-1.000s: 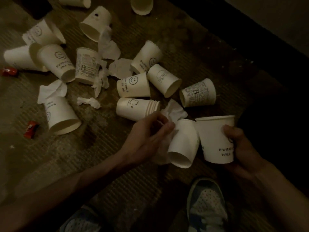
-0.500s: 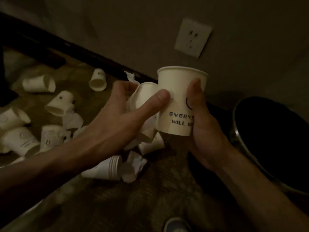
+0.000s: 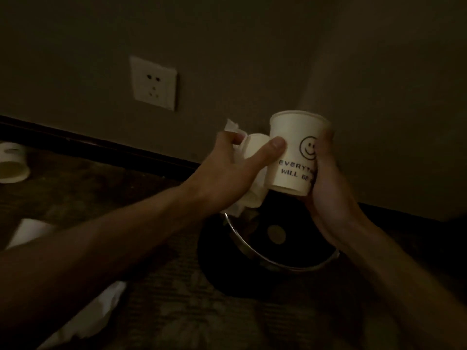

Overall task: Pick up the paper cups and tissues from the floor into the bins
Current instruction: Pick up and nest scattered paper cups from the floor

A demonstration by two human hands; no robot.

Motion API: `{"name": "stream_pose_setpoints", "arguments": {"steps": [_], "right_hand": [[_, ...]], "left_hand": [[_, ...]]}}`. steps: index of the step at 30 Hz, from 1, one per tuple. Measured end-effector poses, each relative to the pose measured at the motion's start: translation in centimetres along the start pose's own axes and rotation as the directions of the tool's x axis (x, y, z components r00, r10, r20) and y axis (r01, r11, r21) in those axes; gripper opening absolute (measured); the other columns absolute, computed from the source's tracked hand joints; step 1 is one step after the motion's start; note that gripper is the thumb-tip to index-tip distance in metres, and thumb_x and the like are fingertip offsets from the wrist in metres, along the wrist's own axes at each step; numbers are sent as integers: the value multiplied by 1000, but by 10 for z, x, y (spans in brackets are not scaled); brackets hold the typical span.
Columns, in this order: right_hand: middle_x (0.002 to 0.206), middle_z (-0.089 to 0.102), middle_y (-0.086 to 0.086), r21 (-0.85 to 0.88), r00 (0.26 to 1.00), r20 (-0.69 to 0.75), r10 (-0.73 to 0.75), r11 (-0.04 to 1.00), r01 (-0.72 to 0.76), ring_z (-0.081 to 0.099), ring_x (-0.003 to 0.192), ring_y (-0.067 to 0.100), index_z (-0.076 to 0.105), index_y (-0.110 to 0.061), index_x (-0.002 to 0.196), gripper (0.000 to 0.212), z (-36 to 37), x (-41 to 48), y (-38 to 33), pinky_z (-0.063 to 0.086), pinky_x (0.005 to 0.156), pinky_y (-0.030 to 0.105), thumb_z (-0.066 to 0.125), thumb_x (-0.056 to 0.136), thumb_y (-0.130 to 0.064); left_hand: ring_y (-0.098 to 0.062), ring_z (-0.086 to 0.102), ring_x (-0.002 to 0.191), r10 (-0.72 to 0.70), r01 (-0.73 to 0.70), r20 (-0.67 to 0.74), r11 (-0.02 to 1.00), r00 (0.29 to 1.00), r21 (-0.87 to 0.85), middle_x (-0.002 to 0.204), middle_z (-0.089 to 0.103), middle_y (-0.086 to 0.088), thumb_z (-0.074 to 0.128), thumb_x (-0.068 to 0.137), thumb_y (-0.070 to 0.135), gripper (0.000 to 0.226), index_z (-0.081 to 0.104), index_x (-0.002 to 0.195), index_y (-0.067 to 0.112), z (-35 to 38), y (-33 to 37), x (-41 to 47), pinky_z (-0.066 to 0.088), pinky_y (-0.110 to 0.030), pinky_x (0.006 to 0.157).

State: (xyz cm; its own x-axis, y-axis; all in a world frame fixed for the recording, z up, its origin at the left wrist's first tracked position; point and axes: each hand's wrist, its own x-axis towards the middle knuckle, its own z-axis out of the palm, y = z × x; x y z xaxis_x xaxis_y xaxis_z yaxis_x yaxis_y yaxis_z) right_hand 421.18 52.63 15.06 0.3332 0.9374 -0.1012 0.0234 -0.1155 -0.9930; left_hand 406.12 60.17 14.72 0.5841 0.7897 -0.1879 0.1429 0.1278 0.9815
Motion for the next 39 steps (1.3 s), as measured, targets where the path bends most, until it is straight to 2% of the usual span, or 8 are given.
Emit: {"name": "stream_pose_setpoints", "arguments": {"steps": [5,10,14,16,23,27,32,39], "right_hand": [[118,69,-4,-243,979,-85,187,949,-203,68,106,14,50,-30,135,84,-51,-2,28,54,91,43,43,70,-83],[109,65,-21,-575,934,-15,357,761,-300,62,98,-4,60,-36,110,28,-74,-2,43,48,83,20,46,94,-55],[116,68,-7,-865,942,-4,336,472,-172,65,101,2,64,-25,121,34,-76,-5,32,53,83,21,48,98,-46],[137,57,1,-943,974,-40,222,314,-110,55,122,15,54,-21,136,42,-73,-8,24,43,92,26,48,99,-41],[84,66,-16,-706,957,257,-135,651,281,63,77,0,61,-35,84,16,12,-28,2,50,63,23,58,80,-50],[91,61,-18,-605,893,436,-112,698,383,60,76,2,57,-35,85,21,74,-40,20,49,62,20,60,76,-53],[94,57,-21,-588,819,573,21,707,393,54,89,-8,56,-36,90,18,140,-43,76,44,63,9,58,78,-50],[103,51,-16,-658,762,634,132,610,442,50,94,0,56,-27,106,14,194,-23,172,34,70,11,62,94,-33]], "left_hand": [[-6,66,89,-168,175,193,985,967,-16,109,62,10,59,89,54,58,44,136,23,44,-38,32,59,-22,68],[-1,60,54,-247,105,315,907,916,407,63,63,6,53,97,12,21,58,76,14,49,-44,50,45,-17,49],[-21,62,99,-184,-77,319,750,930,657,116,64,-8,56,97,17,29,59,123,7,38,-36,54,53,-35,85],[-16,63,96,-86,-134,270,700,959,701,117,65,-5,58,96,18,30,61,125,14,30,-26,47,55,-29,75],[10,56,61,269,-274,143,547,952,791,66,55,17,63,91,41,18,64,76,31,-45,4,4,37,-5,46],[1,52,62,152,-190,149,313,977,931,71,56,14,52,89,49,21,60,81,33,-104,-18,-50,36,-20,50],[7,51,60,-66,51,-32,301,997,952,67,47,21,50,92,53,18,60,89,38,-158,-95,-133,32,-13,52],[-10,46,113,-256,162,-92,264,962,951,135,47,5,57,87,61,59,43,138,36,-192,-214,-181,46,-30,88]]}}
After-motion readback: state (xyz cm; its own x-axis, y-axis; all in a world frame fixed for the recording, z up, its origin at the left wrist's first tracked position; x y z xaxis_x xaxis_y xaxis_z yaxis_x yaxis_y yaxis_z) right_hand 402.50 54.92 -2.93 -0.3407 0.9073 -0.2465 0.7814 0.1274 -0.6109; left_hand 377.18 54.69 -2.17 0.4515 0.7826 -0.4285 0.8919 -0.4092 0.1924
